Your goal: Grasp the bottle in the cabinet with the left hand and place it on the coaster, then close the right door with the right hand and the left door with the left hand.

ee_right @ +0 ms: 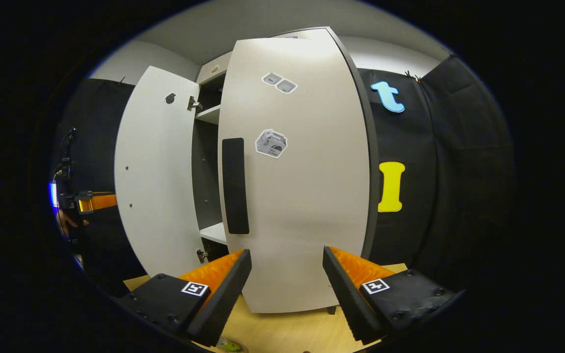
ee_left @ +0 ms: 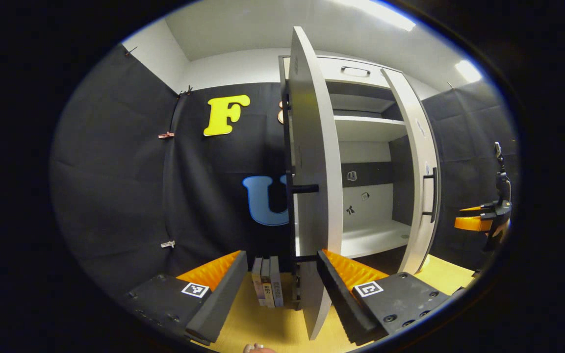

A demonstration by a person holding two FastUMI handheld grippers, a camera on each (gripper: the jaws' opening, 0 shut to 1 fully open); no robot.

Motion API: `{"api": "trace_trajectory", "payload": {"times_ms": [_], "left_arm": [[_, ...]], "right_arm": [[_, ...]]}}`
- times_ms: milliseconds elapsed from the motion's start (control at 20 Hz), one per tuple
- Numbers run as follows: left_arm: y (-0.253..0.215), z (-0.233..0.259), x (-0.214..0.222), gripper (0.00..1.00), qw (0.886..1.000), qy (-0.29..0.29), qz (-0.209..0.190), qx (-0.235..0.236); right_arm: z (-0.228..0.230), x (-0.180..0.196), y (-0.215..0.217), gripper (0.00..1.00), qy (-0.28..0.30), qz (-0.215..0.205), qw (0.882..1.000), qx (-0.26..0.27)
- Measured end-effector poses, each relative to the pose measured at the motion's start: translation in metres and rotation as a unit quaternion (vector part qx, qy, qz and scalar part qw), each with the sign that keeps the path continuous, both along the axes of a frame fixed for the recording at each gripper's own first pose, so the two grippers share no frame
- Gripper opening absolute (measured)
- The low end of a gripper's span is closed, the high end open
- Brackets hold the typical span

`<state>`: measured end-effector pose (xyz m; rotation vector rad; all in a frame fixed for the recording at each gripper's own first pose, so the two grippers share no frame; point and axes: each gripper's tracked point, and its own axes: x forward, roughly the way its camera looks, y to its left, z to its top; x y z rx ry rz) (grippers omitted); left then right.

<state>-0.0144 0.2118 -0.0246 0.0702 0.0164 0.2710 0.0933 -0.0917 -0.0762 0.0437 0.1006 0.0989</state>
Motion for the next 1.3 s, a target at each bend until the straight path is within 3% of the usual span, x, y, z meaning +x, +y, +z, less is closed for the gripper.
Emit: {"api": "trace_trajectory", "payload": {"times_ms": [650, 950, 1000, 1300], "left_arm": [[-0.092, 0.002, 0.051, 0.91, 0.996, -0.006, -0.083, 0.018], [-0.127, 0.004, 0.078, 0.94, 0.994, -0.01, -0.107, 0.033], [-0.131, 0.002, 0.084, 1.0, 0.993, -0.008, -0.112, 0.03], [-0.135, -0.006, 0.086, 0.97, 0.994, -0.008, -0.11, 0.007]], "right_arm": [[0.008, -0.02, -0.035, 0.97, 0.001, -0.01, 1.0, -0.005], [0.012, -0.029, -0.051, 0.97, -0.003, -0.019, 1.0, -0.004], [0.013, -0.032, -0.054, 0.97, -0.003, -0.021, 1.0, -0.004], [0.009, -0.038, -0.068, 0.97, 0.001, -0.031, 1.0, 0.001]]}}
